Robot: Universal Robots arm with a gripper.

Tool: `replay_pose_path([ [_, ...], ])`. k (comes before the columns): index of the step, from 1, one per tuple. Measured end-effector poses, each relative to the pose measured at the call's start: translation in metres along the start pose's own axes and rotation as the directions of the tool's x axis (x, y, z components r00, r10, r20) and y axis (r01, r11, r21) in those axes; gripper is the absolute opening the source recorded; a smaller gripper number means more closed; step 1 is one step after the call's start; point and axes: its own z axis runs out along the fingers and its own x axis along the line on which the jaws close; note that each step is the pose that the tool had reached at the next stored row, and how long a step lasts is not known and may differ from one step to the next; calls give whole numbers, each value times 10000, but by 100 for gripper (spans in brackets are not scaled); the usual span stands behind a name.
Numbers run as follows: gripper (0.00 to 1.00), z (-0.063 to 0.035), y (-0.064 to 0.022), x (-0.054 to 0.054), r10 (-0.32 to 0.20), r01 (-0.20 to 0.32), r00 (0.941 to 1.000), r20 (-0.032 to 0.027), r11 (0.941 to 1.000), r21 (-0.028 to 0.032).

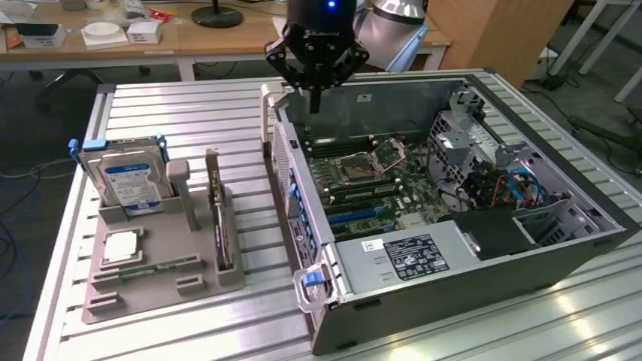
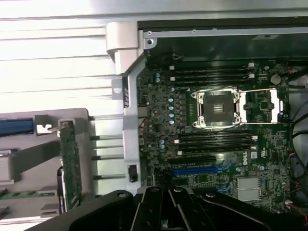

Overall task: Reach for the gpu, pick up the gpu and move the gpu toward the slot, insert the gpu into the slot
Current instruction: 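Reach for the gpu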

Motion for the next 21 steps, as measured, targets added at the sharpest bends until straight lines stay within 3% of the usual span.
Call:
replay_pose_path([
  [21,10,-27,-128,948,0,0,10000,1,10000,0],
])
